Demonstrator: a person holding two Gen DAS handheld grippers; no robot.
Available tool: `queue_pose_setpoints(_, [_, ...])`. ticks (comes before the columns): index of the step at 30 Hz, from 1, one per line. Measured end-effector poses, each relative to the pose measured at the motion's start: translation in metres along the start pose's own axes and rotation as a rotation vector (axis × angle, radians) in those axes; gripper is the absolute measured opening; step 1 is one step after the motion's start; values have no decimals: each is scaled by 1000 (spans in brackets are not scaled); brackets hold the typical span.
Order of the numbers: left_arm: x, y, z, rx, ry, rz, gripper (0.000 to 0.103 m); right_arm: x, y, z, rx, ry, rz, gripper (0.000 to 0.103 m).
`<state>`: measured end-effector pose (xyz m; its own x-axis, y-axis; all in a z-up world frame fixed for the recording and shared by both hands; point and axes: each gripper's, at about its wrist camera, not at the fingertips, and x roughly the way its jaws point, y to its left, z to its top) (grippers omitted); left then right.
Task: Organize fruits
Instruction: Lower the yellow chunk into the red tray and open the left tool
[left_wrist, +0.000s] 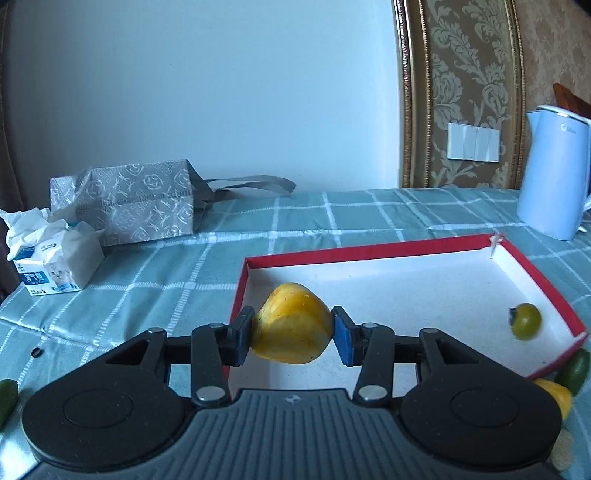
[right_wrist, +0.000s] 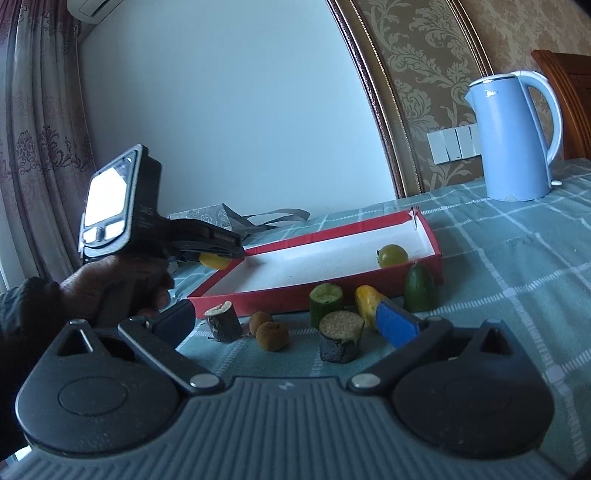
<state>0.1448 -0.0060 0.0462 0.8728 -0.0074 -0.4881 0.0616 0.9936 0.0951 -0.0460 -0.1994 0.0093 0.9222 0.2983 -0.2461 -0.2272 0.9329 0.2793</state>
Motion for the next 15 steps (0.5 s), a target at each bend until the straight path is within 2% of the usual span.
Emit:
queue_pose_setpoints(2, [4,0,-1,-1,-15,37,57,0,0,0,-1,0,-3,103])
queue_pose_setpoints(3, [5,0,-2,-8,-22,45,74,0,1,0,-1,2,-3,103])
queue_pose_setpoints(4, [5,1,-2,-16,-33,55,84,0,1,0,-1,4,-2,103])
queue_pose_setpoints(10, [-6,7,-1,-23,-41,46,84,5,-6,1,36,26,-13,103])
queue_pose_setpoints(15, [-46,25,-12,-30,-52,38,84,17,-10,5,34,88,-62,100])
